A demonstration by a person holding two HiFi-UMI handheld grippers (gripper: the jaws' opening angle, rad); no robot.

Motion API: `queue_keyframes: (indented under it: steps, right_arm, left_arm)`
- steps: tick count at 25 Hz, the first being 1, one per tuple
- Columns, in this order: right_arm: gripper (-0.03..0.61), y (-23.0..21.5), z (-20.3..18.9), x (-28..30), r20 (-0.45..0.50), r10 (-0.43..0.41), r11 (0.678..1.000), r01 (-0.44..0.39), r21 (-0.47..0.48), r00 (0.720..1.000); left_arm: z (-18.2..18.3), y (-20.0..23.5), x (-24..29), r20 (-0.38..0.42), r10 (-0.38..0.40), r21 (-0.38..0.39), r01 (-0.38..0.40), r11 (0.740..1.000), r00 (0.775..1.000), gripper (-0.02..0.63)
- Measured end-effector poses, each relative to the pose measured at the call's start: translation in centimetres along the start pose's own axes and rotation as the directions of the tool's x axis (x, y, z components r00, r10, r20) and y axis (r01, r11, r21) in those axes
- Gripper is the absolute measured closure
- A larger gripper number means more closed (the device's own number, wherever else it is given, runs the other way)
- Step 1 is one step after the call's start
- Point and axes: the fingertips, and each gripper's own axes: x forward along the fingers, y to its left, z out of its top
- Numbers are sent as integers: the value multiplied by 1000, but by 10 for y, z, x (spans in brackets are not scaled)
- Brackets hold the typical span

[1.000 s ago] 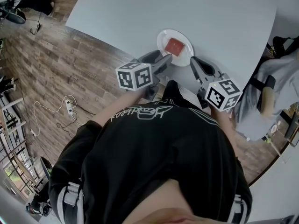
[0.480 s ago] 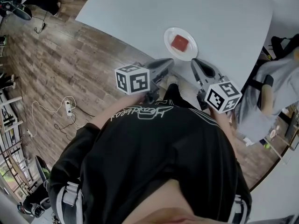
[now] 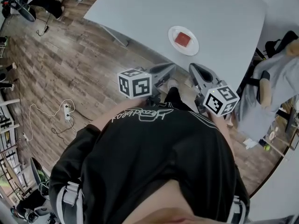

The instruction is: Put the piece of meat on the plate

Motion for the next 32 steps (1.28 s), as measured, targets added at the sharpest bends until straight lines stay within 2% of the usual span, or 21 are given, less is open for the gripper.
queue_keyframes:
  steps: [12,32]
  right_arm:
    - [568,61,-24,-20,27,-2,1000,3,-6,1000]
    - [568,97,-36,-26,34,-33,999,34,-37,999]
  left_arm:
    - [-23,-20,-52,31,-21,30,20,999,999,606]
    - [-35,-25,-89,72,-42,34,40,999,996,606]
